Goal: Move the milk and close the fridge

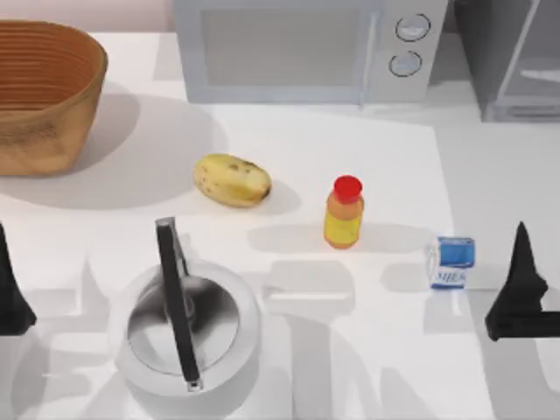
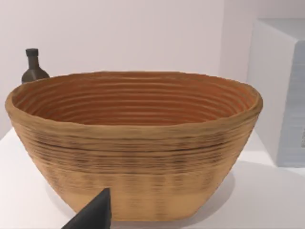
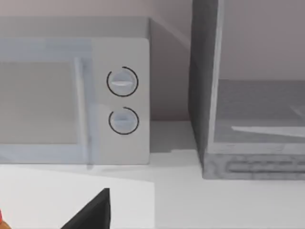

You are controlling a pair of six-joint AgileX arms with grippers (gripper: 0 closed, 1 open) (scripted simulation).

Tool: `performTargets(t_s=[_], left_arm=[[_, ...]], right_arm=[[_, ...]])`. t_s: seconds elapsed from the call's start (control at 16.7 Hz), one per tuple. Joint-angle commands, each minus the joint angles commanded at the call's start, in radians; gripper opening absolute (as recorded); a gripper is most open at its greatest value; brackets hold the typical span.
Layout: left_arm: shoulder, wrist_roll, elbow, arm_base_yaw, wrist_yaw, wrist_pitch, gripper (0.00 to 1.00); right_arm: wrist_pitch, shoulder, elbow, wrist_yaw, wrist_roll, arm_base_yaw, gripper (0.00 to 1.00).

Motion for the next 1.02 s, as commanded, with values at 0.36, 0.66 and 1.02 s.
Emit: performTargets(t_s=[0.36,0.66,1.02], left_arm=[[0.000,0.000,0.000,0.000,0.000,0.000,1.00],[0.000,0.000,0.000,0.000,0.000,0.000,1.00],[0.000,0.000,0.000,0.000,0.000,0.000,1.00]], right_arm=[[0.012,0.014,0.002,0.001,0.004,0.002,1.00],[0.176,0.232,0.045,0.011,0.056,0.010,1.00],[0.462,0.777,0.111,0.010,0.150,-0.008,1.00]])
